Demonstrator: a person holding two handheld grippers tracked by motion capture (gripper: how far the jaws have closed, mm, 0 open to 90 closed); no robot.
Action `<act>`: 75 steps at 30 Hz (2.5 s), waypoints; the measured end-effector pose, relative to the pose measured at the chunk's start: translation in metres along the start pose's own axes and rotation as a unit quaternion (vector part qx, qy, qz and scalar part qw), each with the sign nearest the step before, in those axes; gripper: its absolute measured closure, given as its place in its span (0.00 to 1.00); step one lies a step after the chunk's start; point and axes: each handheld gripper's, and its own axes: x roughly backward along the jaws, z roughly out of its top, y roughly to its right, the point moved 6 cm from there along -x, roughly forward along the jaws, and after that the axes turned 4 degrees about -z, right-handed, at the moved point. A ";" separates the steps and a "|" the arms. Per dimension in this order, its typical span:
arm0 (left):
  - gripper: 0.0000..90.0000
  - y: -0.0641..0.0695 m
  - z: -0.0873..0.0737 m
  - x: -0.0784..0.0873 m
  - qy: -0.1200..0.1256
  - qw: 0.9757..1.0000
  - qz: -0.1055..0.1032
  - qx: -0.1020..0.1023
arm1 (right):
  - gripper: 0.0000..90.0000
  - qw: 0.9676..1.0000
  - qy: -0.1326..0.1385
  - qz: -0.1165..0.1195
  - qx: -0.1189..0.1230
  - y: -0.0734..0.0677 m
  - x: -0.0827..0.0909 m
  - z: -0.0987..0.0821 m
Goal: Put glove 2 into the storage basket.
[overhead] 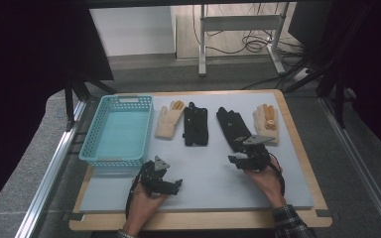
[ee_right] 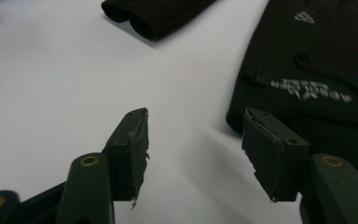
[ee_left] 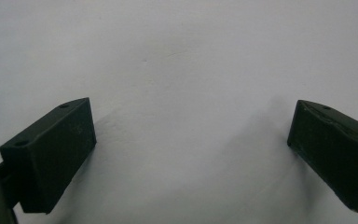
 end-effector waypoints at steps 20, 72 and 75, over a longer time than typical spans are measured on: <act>0.02 0.000 0.000 0.000 0.000 1.000 0.000 -0.002 | 0.48 0.999 0.005 0.002 0.037 -0.008 -0.036 0.046; 0.02 0.000 0.000 0.000 0.001 1.000 -0.001 0.000 | 0.84 0.998 -0.065 -0.018 0.016 -0.008 -0.161 0.118; 0.02 0.000 0.000 0.000 0.000 1.000 -0.001 0.000 | 0.89 0.998 -0.065 -0.019 0.009 -0.007 -0.159 0.118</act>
